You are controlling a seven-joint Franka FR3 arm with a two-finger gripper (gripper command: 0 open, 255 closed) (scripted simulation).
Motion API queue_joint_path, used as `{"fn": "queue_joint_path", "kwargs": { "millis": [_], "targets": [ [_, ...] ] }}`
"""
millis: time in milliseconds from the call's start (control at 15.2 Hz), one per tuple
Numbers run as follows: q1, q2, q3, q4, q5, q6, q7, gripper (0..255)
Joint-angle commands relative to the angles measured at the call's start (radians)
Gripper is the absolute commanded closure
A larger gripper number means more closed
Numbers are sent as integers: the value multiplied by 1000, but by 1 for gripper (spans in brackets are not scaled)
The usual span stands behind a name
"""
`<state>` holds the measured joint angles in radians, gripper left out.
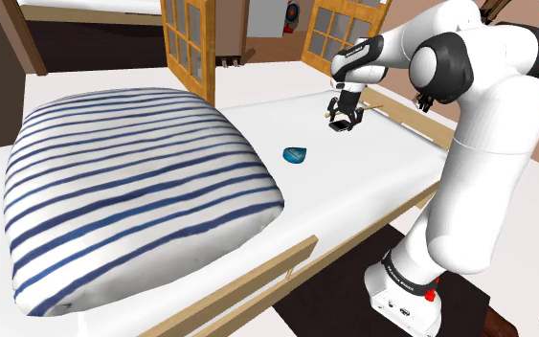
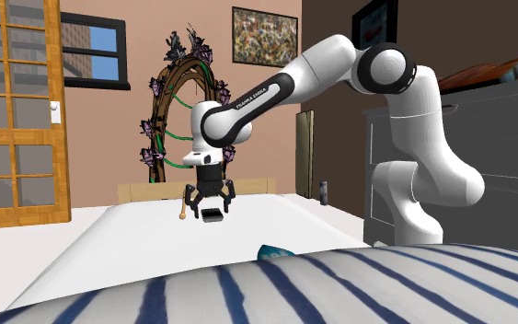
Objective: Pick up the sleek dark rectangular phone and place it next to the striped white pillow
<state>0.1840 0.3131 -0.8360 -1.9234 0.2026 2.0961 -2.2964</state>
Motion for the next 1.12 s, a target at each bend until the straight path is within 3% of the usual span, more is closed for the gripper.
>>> {"fn": "queue_joint_path", "kwargs": {
  "millis": [0,198,264,1056],
  "targets": [
    [0,1,0,-1,1,2,-1,0],
    [0,1,0,-1,1,1,0,0],
    [0,1,0,-1,1,1,0,255],
    [8,-20,-9,18,-18,-32,11,255]
  ]
}}
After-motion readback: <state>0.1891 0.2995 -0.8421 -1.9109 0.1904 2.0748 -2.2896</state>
